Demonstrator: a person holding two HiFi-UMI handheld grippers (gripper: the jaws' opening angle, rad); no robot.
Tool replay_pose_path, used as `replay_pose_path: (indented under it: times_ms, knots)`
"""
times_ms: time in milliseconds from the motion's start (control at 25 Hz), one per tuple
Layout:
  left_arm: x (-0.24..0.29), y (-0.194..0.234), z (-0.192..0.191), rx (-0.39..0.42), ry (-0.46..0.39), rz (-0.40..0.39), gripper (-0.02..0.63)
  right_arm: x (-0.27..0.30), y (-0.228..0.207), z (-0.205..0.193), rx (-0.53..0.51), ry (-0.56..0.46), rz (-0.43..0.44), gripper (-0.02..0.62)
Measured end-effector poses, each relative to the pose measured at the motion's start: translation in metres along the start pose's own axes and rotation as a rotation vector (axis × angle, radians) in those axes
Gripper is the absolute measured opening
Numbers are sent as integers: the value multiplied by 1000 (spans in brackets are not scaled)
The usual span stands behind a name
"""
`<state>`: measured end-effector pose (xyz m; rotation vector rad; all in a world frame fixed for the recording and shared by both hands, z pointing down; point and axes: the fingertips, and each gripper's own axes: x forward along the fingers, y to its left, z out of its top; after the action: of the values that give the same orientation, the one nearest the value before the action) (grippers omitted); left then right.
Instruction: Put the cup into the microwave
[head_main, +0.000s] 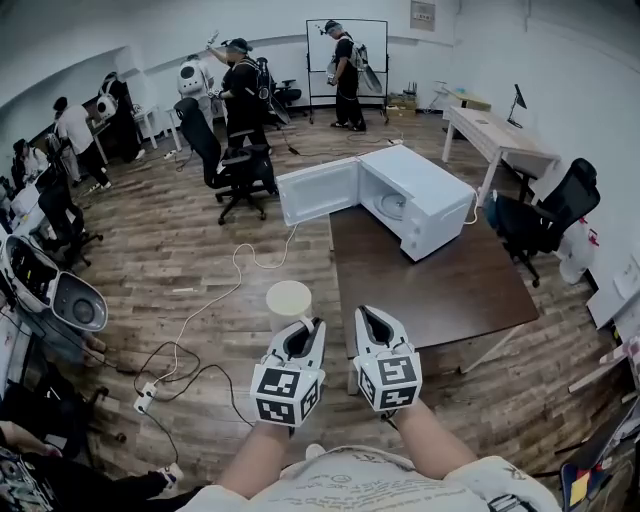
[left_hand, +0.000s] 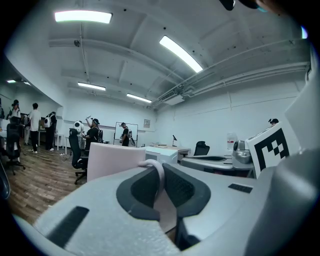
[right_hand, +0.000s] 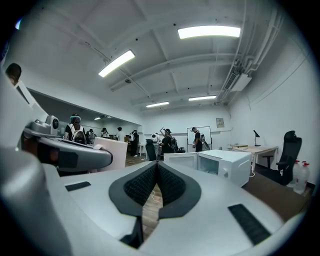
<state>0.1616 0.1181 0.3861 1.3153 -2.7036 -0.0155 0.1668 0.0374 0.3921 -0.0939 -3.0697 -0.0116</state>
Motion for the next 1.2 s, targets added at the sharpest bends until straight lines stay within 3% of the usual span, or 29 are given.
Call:
replay_pose_path:
  times_ms: [520,840,1200]
  knots:
    - [-22,80,-12,-4,9,-1,31,52,61,-16,-7,38,-6,15]
    - [-13,113,-20,-13,14,18,29,85,60,-21,-6,46,-1,15]
    - [31,159,-21,12,45,3,29,145,47,-26,25,36,-7,15]
